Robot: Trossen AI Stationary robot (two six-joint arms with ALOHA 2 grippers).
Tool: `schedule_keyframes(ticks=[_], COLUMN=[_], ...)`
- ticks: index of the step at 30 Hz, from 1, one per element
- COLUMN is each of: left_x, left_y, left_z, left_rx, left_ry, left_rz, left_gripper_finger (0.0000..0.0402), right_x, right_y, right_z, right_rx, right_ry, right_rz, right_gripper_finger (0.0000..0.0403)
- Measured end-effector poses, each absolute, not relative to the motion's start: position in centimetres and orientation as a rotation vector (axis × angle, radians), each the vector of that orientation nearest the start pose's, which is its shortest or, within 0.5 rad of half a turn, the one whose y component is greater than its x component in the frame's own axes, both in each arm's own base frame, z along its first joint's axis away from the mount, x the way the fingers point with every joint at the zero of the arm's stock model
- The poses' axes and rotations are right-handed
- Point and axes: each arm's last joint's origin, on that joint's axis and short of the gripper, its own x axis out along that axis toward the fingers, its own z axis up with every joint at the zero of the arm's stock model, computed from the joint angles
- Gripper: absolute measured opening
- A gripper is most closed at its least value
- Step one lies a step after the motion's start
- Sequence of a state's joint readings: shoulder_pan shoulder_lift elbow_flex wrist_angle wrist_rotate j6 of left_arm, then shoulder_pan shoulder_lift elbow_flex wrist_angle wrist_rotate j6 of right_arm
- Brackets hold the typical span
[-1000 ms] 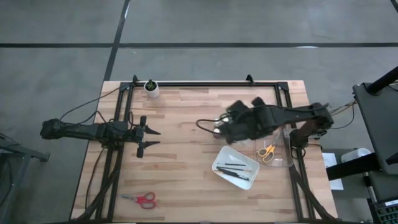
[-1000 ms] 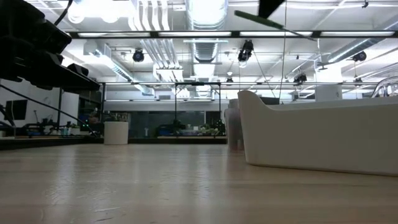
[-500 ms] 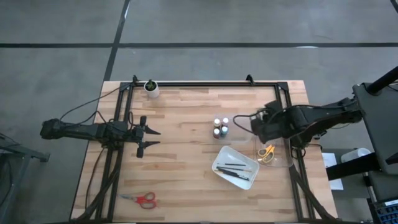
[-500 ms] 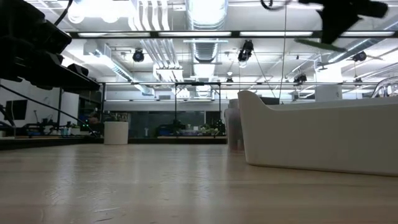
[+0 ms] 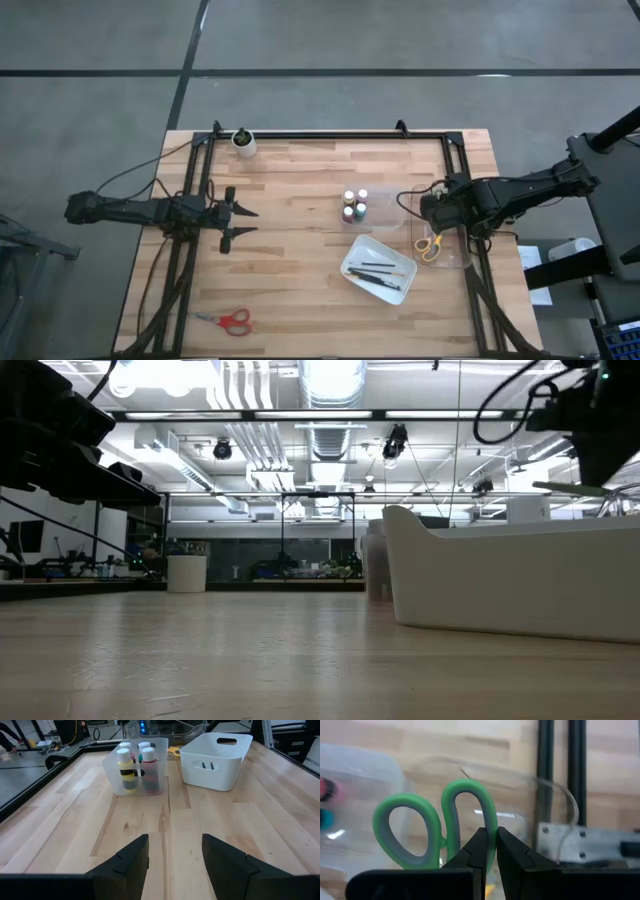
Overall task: Pick & Place Paint Supplies
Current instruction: Put the green scissors into the right transparent bin
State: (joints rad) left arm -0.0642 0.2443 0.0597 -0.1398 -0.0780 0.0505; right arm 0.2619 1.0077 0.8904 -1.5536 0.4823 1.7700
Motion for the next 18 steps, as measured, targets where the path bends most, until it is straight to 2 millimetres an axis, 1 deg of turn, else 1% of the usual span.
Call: schedule_keyframes(ticks=[6, 12, 18], left_x=[10.7, 10.7, 10.7], left_y=[-0.5, -0.5, -0.5], left_z=[15.1, 15.1, 15.0], left_rx=[0.073, 0.073, 0.073], left_ry=[0.324, 0.324, 0.325], left_rz=[0.006, 0.006, 0.006], left_gripper_finger=[0.0187, 0.0187, 0.0187], right_x=[11.7, 11.9, 12.4], right_y=[2.1, 2.3, 2.4], right_z=[24.6, 22.2, 22.1], right_rx=[0.86, 0.928, 0.934], right_ry=[0.967, 0.982, 0.982], right_rz=[-1.379, -1.428, -1.439], right_gripper_finger=[0.0023, 0.0023, 0.0023])
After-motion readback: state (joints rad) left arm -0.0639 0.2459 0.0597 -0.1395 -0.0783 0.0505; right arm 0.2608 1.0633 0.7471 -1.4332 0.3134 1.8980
